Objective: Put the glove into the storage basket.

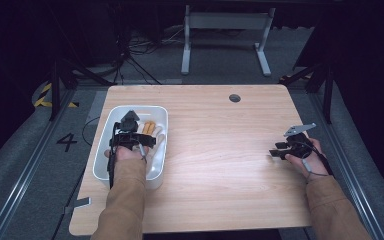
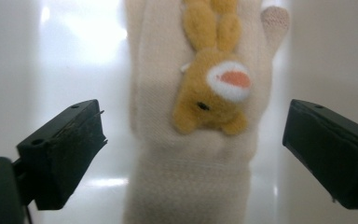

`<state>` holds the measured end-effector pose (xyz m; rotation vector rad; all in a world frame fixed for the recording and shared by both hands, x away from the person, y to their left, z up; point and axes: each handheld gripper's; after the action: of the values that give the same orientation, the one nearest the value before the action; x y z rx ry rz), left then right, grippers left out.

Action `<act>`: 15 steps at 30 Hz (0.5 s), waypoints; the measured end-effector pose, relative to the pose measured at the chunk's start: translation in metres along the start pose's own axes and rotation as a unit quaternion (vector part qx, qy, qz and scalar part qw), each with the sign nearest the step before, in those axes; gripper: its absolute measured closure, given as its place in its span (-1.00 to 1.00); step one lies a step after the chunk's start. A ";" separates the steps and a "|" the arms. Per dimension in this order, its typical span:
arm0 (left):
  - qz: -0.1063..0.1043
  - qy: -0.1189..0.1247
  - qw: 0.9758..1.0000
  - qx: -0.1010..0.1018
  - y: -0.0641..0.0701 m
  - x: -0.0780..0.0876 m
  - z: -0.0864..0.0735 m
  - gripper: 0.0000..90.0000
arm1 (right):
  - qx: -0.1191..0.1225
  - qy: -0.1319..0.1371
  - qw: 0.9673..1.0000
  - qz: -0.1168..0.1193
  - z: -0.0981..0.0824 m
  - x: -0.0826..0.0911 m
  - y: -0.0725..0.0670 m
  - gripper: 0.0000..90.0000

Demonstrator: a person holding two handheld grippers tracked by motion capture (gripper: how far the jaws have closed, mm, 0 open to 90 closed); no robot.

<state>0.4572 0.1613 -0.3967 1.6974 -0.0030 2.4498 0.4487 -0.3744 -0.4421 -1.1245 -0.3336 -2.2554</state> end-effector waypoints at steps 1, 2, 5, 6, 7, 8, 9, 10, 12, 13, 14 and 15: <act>0.000 0.005 1.000 -0.002 0.000 0.002 0.000 -0.91 | 0.001 -0.001 1.000 0.000 0.000 0.000 -0.001 0.20; -0.004 0.014 1.000 -0.002 0.000 0.005 0.000 -0.93 | 0.001 -0.002 1.000 0.002 0.000 -0.001 -0.001 0.20; -0.012 0.037 0.999 -0.001 0.001 0.014 0.002 -0.97 | 0.004 -0.001 1.000 0.001 0.001 0.000 -0.002 0.20; -0.008 0.048 0.999 -0.007 0.001 0.018 0.002 -1.00 | 0.004 -0.001 1.000 0.001 0.001 0.000 -0.002 0.20; -0.003 0.057 0.998 -0.010 0.002 0.022 0.003 -1.00 | 0.003 0.000 1.000 0.001 0.000 0.000 -0.002 0.20; 0.002 0.065 0.998 -0.010 0.003 0.025 0.003 -1.00 | 0.003 0.000 1.000 0.001 0.000 0.000 -0.002 0.20; 0.004 0.069 0.998 -0.011 0.003 0.029 0.004 -1.00 | 0.002 0.000 1.000 0.001 0.000 0.000 -0.001 0.20; -0.001 0.078 0.997 -0.012 0.004 0.033 0.005 -1.00 | 0.002 0.000 1.000 0.001 0.000 0.000 -0.001 0.20; -0.009 0.089 0.996 -0.018 0.006 0.041 0.006 -1.00 | 0.003 0.000 1.000 0.001 0.000 0.000 -0.002 0.20; -0.011 0.098 0.995 -0.022 0.009 0.045 0.007 -1.00 | 0.002 0.000 1.000 0.001 0.000 0.000 -0.002 0.20; -0.015 0.105 0.994 -0.028 0.013 0.049 0.008 -1.00 | 0.003 0.000 1.000 0.001 0.000 0.000 -0.002 0.20; -0.019 0.110 0.993 -0.032 0.015 0.051 0.008 -1.00 | 0.003 -0.001 1.000 0.002 0.000 0.000 -0.001 0.20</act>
<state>0.4453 0.1520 -0.3448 1.3826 -0.0224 2.5655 0.4475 -0.3734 -0.4421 -1.1237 -0.3381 -2.2493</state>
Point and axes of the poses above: each handheld gripper's, and its own axes: x roughly backward along the jaws, z roughly out of its top, y roughly to its right, and after that the axes turned 6 degrees about -x, right-handed
